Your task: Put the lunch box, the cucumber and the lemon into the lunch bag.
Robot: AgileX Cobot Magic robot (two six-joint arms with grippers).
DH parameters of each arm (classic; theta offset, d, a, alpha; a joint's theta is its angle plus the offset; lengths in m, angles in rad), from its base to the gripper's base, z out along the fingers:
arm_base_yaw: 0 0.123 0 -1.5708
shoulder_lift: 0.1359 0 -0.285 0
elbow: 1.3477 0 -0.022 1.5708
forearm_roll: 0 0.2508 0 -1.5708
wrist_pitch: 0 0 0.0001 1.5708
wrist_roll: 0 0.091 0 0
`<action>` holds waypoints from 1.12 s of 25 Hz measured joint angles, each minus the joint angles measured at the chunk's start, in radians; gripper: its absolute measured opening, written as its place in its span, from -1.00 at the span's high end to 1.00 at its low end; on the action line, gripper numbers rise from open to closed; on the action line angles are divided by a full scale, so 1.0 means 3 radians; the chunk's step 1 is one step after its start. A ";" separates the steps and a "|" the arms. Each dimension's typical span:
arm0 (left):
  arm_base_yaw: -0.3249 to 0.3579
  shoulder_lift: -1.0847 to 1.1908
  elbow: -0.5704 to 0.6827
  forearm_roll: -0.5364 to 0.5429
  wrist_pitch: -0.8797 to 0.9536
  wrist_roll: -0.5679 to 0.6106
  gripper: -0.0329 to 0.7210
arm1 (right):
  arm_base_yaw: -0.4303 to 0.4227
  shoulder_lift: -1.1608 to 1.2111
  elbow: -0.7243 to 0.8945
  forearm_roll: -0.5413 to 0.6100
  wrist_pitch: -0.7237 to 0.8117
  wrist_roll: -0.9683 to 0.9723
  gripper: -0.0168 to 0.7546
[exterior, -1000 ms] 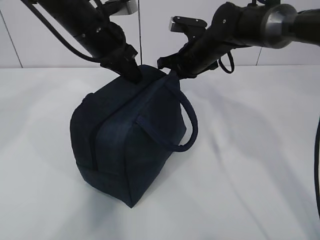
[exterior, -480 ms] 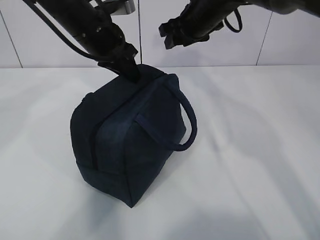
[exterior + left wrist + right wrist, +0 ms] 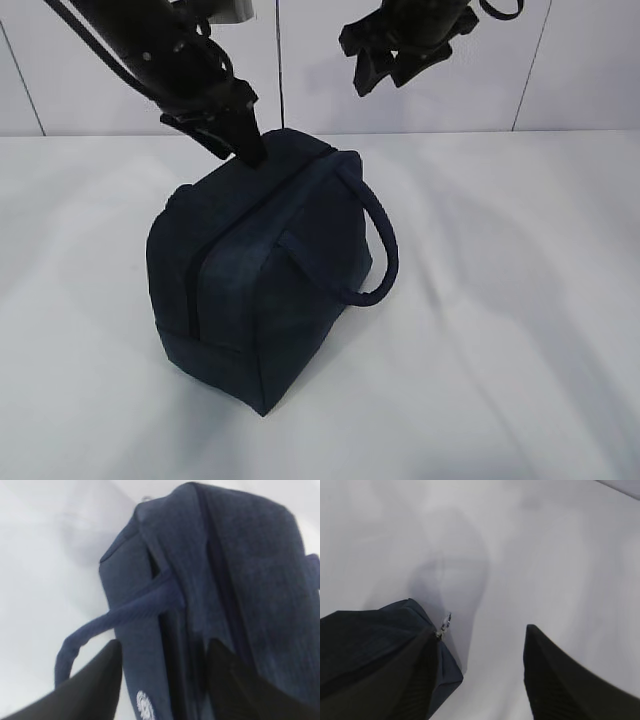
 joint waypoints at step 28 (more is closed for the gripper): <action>0.0000 -0.1546 0.0464 0.0851 0.0352 -0.0683 -0.29 | -0.0003 -0.2106 0.1613 0.0238 0.0077 0.0277 -0.11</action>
